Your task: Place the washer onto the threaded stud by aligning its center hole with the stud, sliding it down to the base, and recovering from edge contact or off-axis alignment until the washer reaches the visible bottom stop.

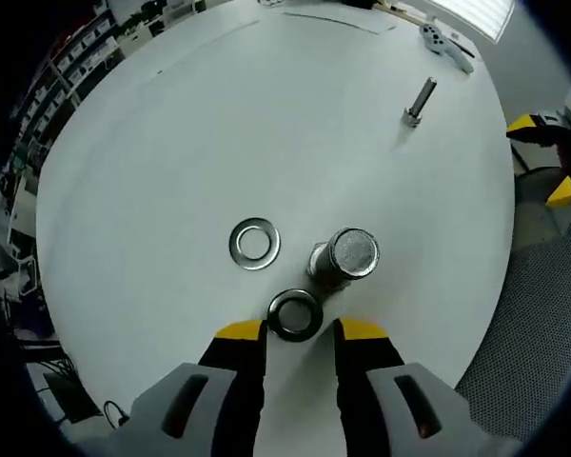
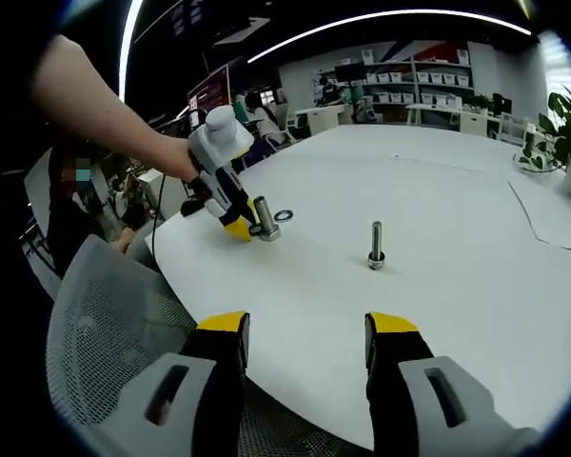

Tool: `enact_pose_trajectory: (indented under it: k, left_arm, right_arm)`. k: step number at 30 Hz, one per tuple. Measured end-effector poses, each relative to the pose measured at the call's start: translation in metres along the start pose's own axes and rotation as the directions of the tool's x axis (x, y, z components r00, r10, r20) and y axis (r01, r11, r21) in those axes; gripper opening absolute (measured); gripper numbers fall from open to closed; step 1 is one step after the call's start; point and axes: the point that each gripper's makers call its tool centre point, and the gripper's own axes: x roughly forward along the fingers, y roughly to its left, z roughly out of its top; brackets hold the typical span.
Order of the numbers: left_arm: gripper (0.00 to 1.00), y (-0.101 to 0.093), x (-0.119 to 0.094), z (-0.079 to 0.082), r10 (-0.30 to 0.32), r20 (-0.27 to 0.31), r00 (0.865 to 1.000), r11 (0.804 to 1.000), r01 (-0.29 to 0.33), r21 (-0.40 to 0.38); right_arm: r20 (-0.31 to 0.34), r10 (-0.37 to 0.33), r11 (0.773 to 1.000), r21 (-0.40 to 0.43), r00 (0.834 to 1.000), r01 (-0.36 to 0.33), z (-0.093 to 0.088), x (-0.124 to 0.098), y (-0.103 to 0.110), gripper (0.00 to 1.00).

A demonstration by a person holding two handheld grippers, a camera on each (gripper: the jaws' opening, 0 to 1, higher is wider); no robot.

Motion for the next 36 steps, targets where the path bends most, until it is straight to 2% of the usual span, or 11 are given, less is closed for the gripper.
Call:
enact_pose_trajectory:
  k: [3, 6, 9, 14, 20, 25, 31, 34, 36]
  left_arm:
    - [0.23, 0.003, -0.001, 0.001, -0.008, 0.022, 1.0, 0.998, 0.01, -0.056]
    - [0.21, 0.002, 0.001, 0.0, 0.009, 0.02, 1.0, 1.0, -0.009, 0.025]
    - [0.21, 0.002, 0.0, 0.001, 0.007, 0.013, 1.0, 1.0, -0.007, 0.0]
    - [0.23, 0.001, -0.001, 0.001, -0.001, 0.013, 1.0, 0.999, 0.0, 0.048]
    - [0.27, 0.001, 0.001, 0.007, -0.007, 0.026, 1.0, 0.998, 0.005, 0.06]
    - [0.21, 0.002, 0.002, 0.008, -0.011, 0.002, 1.0, 0.997, 0.011, 0.071]
    - [0.21, -0.001, 0.0, 0.005, -0.004, 0.005, 1.0, 0.997, 0.003, 0.073]
    - [0.21, -0.005, -0.001, -0.001, -0.016, -0.024, 1.0, 0.994, 0.019, 0.104]
    - [0.2, -0.01, -0.003, -0.008, -0.026, -0.064, 0.998, 0.99, 0.035, 0.137]
  right_arm:
    - [-0.001, -0.002, 1.0, 0.001, 1.0, 0.002, 0.0, 0.0, 0.0, 0.51]
    - [-0.004, 0.002, 1.0, -0.003, 1.0, -0.002, 0.0, 0.0, 0.0, 0.51]
    - [-0.001, -0.003, 1.0, 0.0, 1.0, 0.003, 0.0, 0.0, -0.001, 0.51]
    - [-0.004, 0.002, 1.0, -0.002, 1.0, -0.002, 0.0, 0.0, 0.0, 0.51]
    - [-0.003, -0.001, 1.0, 0.001, 1.0, 0.001, -0.001, 0.0, -0.001, 0.5]
    - [-0.002, -0.002, 1.0, 0.004, 1.0, 0.002, 0.0, 0.0, -0.001, 0.5]
    - [0.0, -0.006, 1.0, 0.003, 1.0, 0.006, 0.0, -0.001, -0.001, 0.5]
    - [-0.003, -0.003, 1.0, 0.0, 1.0, 0.003, 0.0, 0.0, -0.001, 0.49]
    - [-0.002, -0.005, 1.0, 0.0, 1.0, 0.005, 0.0, -0.001, -0.001, 0.49]
